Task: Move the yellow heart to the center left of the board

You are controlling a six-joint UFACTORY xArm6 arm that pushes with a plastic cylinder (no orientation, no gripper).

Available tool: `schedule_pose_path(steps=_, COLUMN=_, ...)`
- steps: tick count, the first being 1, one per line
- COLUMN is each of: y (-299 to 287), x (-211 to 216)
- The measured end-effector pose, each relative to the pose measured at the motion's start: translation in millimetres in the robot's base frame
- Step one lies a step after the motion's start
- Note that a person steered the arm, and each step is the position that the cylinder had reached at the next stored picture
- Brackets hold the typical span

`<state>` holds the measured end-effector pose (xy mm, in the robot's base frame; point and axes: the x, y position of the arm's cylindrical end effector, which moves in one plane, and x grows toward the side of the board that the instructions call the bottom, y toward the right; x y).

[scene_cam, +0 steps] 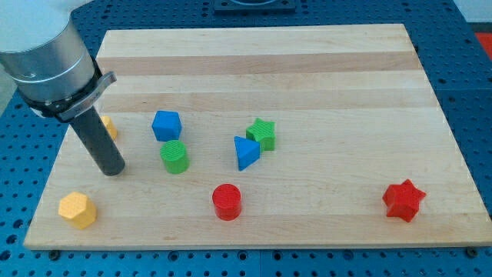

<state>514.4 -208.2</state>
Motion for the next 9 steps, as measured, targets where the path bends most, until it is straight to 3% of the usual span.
schedule_pose_path(steps=3, y=0, x=-27)
schedule_pose_path(steps=6, y=-21, x=-27)
schedule_pose_path(steps=9, y=-26, x=-76)
